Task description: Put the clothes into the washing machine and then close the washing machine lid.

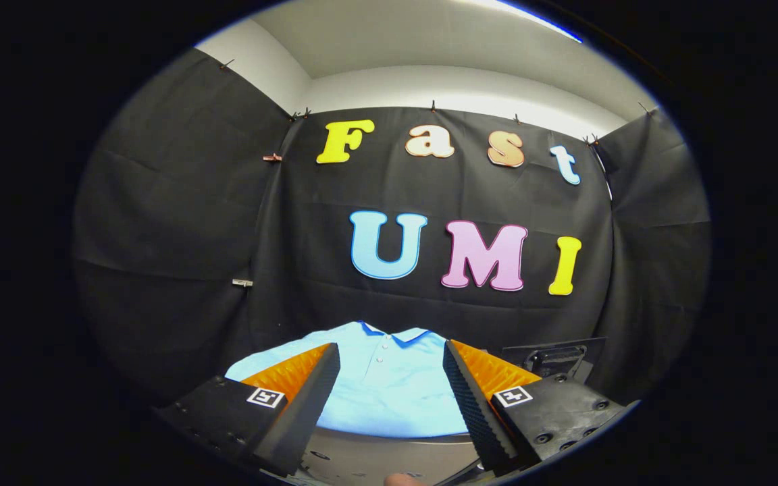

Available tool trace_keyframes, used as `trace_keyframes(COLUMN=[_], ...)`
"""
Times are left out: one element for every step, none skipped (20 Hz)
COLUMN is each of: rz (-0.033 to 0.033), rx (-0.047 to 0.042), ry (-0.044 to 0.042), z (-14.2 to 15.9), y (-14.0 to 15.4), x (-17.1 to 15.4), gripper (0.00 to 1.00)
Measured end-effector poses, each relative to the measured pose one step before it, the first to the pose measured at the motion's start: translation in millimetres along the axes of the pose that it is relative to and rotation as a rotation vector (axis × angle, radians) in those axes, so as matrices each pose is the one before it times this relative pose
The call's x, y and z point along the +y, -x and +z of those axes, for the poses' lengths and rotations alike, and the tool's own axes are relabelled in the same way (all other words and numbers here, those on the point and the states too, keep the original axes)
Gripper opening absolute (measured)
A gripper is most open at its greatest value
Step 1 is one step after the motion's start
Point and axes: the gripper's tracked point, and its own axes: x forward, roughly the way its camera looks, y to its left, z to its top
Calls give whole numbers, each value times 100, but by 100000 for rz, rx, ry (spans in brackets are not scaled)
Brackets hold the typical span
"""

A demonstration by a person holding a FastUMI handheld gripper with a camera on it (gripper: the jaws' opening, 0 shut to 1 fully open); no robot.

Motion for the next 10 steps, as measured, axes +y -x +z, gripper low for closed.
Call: trace_keyframes(rz=[-281, -124, -197, -17, -79, -230, -17, -234, -172, -445], rx=[144, -243, -333, -313, -187, -22, 98, 254, 345, 422], ry=[-369, -375, -100, -108, -131, -220, -221, -181, -183, -243], z=[-45, 208, 185, 150, 42, 75, 3, -71, -54, -281], y=[-142, -190, -123, -150, -148, -122, -86, -108, 16, -94], x=[-30, -57, -39, 4, 39, -20, -35, -4, -21, 96], gripper=[96, 96, 96, 96, 96, 96, 96, 97, 97, 97])
